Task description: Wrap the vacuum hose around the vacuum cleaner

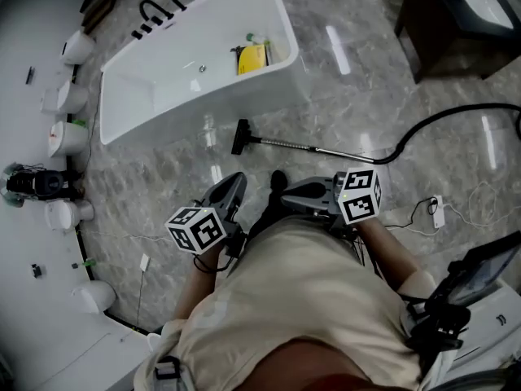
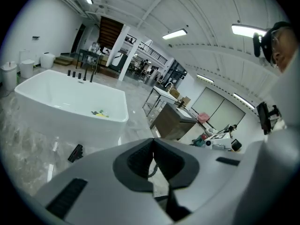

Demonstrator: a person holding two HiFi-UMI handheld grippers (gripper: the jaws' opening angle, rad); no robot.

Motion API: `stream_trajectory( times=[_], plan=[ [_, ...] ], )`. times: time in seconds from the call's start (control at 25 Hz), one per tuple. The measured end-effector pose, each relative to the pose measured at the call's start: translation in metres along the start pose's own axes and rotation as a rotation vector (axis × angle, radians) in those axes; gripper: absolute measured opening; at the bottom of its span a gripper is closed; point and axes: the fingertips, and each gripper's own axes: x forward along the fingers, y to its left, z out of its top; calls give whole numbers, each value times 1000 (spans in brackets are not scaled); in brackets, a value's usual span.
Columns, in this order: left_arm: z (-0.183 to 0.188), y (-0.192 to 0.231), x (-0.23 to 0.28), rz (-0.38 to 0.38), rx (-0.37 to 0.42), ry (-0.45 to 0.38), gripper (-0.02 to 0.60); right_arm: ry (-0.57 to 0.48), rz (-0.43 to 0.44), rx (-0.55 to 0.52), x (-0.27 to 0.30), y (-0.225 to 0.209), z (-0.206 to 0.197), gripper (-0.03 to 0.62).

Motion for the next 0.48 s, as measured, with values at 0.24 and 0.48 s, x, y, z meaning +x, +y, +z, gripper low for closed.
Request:
stream_trajectory(
  times=[0.24, 0.48],
  plan=[
    [8, 75, 42, -65, 33, 74, 6, -19, -154, 27, 27, -53, 13, 5],
    [43, 152, 67, -144, 109, 149, 6, 44, -268, 93, 106, -104, 39, 5]
  ],
)
